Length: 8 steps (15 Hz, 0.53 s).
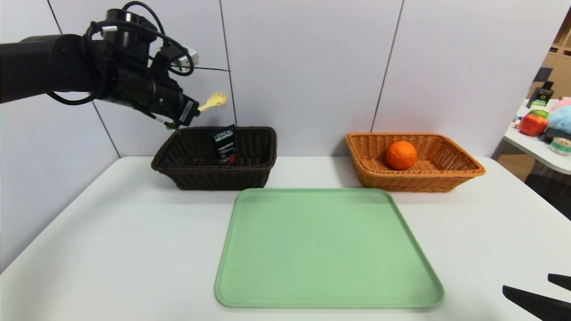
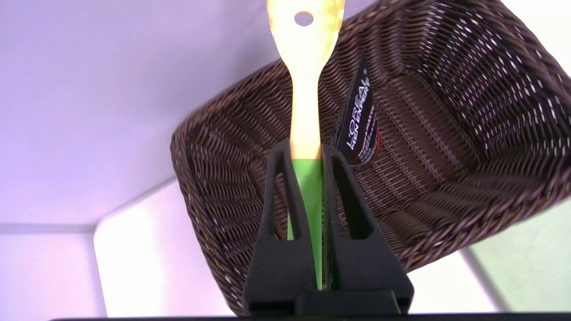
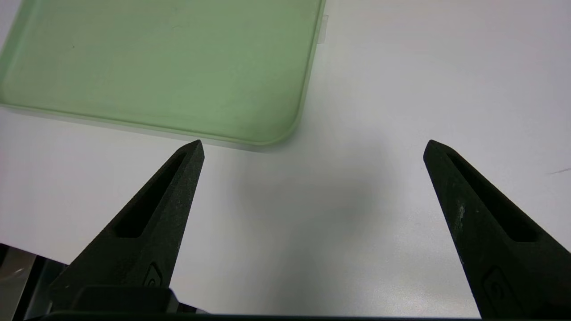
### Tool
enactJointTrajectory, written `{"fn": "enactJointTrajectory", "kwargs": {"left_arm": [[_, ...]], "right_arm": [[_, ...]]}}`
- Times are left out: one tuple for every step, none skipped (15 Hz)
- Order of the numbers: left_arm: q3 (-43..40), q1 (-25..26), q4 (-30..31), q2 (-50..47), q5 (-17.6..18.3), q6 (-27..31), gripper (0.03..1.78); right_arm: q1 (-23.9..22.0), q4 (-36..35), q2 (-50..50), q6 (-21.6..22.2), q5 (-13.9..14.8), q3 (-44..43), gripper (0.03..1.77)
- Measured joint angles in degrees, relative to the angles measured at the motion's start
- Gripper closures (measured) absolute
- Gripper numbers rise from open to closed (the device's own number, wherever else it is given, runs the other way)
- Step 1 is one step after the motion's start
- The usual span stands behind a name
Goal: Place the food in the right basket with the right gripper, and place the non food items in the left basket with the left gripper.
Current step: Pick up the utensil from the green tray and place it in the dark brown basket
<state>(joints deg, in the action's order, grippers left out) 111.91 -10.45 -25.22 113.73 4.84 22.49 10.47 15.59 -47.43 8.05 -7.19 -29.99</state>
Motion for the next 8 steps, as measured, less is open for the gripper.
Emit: {"fn": "enactJointTrajectory", "kwargs": {"left_arm": [[-0.06,1.41,0.11,0.06,4.83,4.13,1.69],[-0.26,2.33,0.09,0.13,9.59,8.33,1.69],[-0.5,2.84,-0.1,0.16,13.57,11.72,1.69],[-0.85,3.1,-0.21,0.11,17.13,14.56,1.69],[-1.44,3.23,-0.29,0.0,20.38,17.03,1.69],[-2.38,3.4,-0.32,-0.17,23.55,19.57,1.69],[-3.1,3.45,-0.32,-0.28,26.3,22.3,1.69],[-3.64,3.45,-0.38,-0.24,28.61,25.55,1.69]], "right_arm": [[0.0,0.04,0.02,-0.02,0.09,0.0,0.1],[0.0,0.02,0.05,0.02,0.15,0.0,0.1],[-0.02,0.04,0.09,0.07,0.2,0.0,0.1],[-0.04,0.2,0.17,0.07,0.23,0.01,0.1],[-0.04,0.28,0.46,0.09,0.3,0.06,0.1],[-0.04,0.61,0.8,0.07,0.28,0.2,0.1],[-0.04,0.67,1.13,0.09,0.3,0.39,0.1],[-0.04,0.67,1.35,0.07,0.28,0.5,0.1]]}}
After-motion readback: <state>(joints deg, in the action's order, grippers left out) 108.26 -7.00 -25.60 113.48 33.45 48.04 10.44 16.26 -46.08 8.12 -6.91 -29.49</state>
